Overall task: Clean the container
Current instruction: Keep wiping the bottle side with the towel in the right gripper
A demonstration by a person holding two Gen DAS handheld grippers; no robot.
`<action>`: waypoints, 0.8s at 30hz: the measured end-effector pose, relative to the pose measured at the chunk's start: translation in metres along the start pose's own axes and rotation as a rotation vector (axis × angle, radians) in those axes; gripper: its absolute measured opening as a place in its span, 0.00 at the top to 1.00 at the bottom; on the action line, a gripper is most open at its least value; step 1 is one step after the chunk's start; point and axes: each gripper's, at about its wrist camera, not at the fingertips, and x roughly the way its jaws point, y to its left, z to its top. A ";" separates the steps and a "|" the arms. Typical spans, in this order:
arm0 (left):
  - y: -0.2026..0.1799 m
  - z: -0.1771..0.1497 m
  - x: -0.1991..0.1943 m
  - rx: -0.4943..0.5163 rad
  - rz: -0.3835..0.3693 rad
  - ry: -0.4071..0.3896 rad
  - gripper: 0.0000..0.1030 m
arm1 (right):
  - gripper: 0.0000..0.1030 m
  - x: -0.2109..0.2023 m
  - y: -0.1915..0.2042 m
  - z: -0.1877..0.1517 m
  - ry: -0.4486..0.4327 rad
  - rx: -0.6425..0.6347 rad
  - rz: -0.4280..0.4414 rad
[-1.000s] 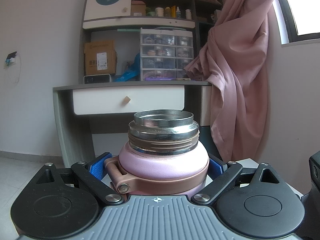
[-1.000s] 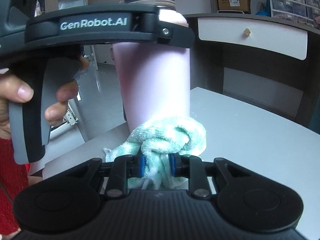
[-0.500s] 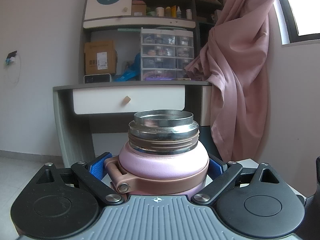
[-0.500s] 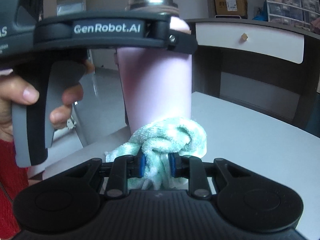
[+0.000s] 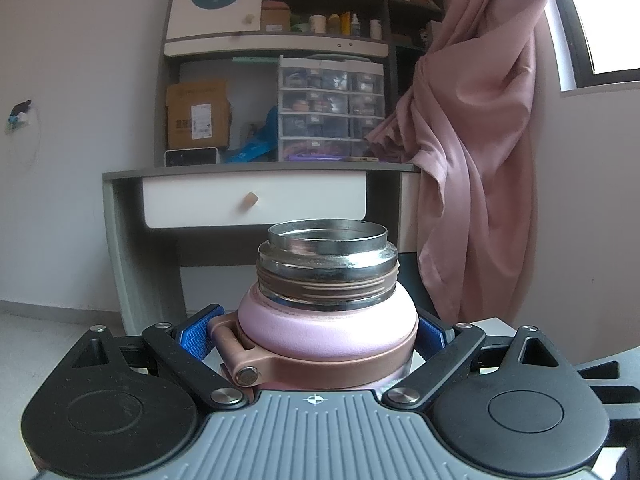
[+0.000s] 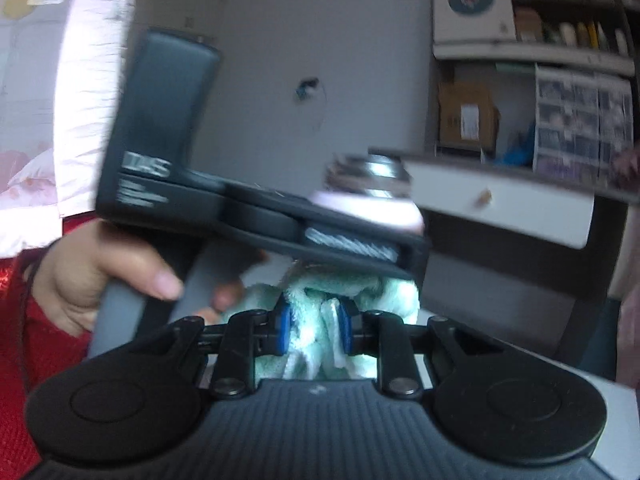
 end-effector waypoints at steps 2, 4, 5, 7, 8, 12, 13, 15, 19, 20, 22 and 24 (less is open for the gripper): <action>-0.002 0.001 -0.001 0.000 -0.001 -0.005 0.08 | 0.77 0.000 0.005 0.001 -0.014 -0.005 -0.019; -0.001 0.000 -0.001 -0.005 0.000 -0.005 0.08 | 0.77 0.000 0.007 0.000 -0.018 0.000 -0.036; -0.001 0.000 -0.002 -0.006 -0.001 -0.005 0.08 | 0.78 0.002 0.008 0.001 -0.017 0.001 -0.043; 0.001 0.000 -0.002 -0.008 -0.001 -0.003 0.08 | 0.78 0.004 0.010 0.001 -0.008 0.002 -0.056; 0.004 -0.002 -0.002 -0.010 -0.001 -0.002 0.08 | 0.78 0.006 0.010 0.001 0.000 -0.001 -0.062; 0.006 -0.002 -0.003 -0.002 0.000 -0.001 0.08 | 0.78 0.010 0.009 -0.002 0.034 0.013 -0.069; 0.006 -0.002 -0.003 0.001 0.000 -0.001 0.08 | 0.78 0.011 0.010 -0.004 0.048 0.017 -0.075; 0.008 -0.002 -0.004 -0.001 0.000 0.000 0.08 | 0.77 0.014 0.012 -0.008 0.080 0.025 -0.086; 0.009 -0.003 -0.004 -0.005 0.003 -0.001 0.08 | 0.77 0.018 0.016 -0.014 0.117 0.031 -0.087; 0.009 -0.003 -0.004 -0.004 0.003 -0.001 0.08 | 0.77 0.019 0.018 -0.015 0.125 0.030 -0.087; 0.008 -0.003 -0.005 -0.001 0.003 -0.001 0.08 | 0.77 0.020 0.020 -0.017 0.144 0.029 -0.082; 0.007 -0.003 -0.005 0.002 0.002 -0.002 0.08 | 0.77 0.024 0.022 -0.021 0.174 0.040 -0.070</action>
